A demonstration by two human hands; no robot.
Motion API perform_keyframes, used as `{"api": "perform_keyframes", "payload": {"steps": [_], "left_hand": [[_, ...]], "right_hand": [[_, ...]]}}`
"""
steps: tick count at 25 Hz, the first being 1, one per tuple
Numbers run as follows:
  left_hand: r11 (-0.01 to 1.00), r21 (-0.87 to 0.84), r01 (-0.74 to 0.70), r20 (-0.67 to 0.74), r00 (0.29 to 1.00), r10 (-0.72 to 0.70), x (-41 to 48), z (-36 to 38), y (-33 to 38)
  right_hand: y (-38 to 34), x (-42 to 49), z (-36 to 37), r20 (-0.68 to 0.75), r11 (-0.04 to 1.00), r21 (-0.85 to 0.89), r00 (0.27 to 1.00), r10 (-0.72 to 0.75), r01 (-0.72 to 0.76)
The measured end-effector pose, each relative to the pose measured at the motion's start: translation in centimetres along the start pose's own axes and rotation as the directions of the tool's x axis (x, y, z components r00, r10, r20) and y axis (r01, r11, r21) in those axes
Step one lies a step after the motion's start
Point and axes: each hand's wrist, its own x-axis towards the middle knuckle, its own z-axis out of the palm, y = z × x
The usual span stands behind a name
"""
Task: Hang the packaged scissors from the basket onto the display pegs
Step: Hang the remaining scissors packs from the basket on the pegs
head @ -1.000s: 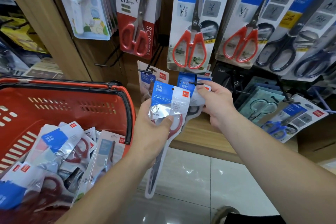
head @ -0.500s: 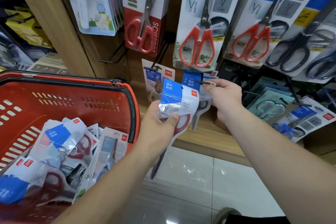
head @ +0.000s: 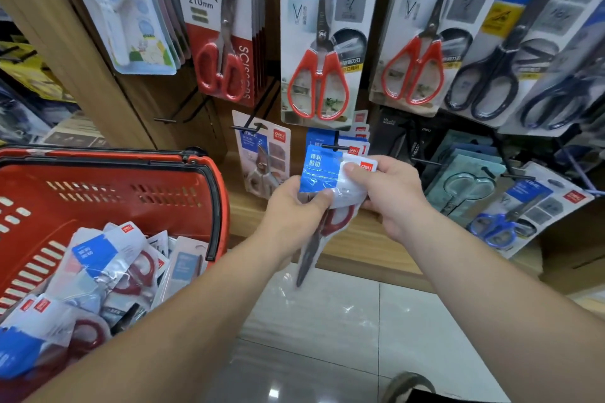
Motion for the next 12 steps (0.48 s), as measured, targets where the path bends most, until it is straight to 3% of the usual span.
{"api": "perform_keyframes", "payload": {"steps": [4, 12], "left_hand": [[0.997, 0.004, -0.076, -0.104, 0.992, 0.076, 2.8, 0.6, 1.1], [0.998, 0.061, -0.023, -0.173, 0.984, 0.033, 5.5, 0.3, 1.4]], "right_hand": [[-0.2, 0.8, 0.6, 0.001, 0.997, -0.042, 0.998, -0.067, 0.067], [-0.1, 2.6, 1.6, -0.133, 0.984, -0.147, 0.983, -0.124, 0.104]]}}
